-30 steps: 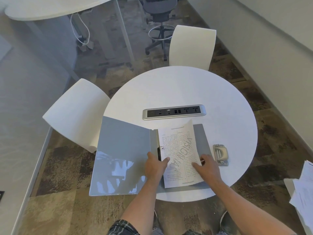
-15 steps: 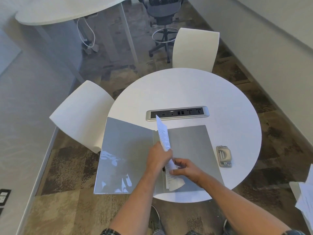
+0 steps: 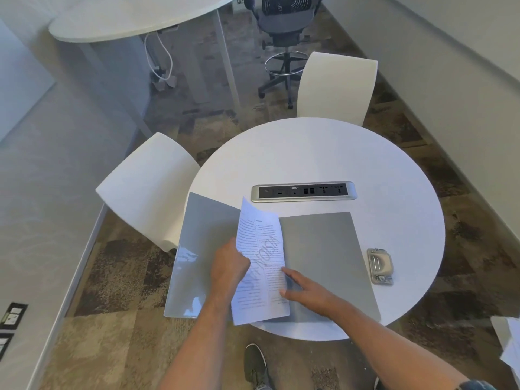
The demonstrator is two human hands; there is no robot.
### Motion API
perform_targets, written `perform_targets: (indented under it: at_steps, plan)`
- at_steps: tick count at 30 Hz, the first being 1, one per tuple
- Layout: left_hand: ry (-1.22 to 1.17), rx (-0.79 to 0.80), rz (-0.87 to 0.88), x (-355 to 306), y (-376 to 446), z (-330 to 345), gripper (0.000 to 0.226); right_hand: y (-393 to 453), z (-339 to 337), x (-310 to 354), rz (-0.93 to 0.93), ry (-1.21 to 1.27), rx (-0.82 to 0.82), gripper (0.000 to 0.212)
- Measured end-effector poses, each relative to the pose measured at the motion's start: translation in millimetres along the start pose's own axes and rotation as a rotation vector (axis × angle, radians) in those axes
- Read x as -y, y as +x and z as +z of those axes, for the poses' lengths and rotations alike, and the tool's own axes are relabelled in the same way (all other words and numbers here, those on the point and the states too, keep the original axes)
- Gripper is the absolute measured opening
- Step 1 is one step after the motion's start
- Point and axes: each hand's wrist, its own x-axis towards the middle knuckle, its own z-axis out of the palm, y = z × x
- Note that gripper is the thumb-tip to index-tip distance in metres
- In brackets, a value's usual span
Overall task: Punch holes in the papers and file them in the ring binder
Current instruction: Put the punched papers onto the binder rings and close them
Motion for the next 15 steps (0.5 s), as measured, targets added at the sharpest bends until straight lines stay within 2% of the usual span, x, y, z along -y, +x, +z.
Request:
perform_targets:
  at_steps: [5, 11, 15]
  plan:
    - [0.013, -0.039, -0.009, 8, 3, -5, 0.027, 2, 1, 4, 0.028, -0.150, 0.041, 0.081]
    - [0.030, -0.100, -0.025, 24, 6, -11, 0.030, 8, 3, 9, 0.049, -0.286, 0.039, 0.106]
    - [0.042, -0.141, -0.026, 28, 11, -12, 0.034, 11, 3, 1, 0.089, -0.363, 0.025, 0.105]
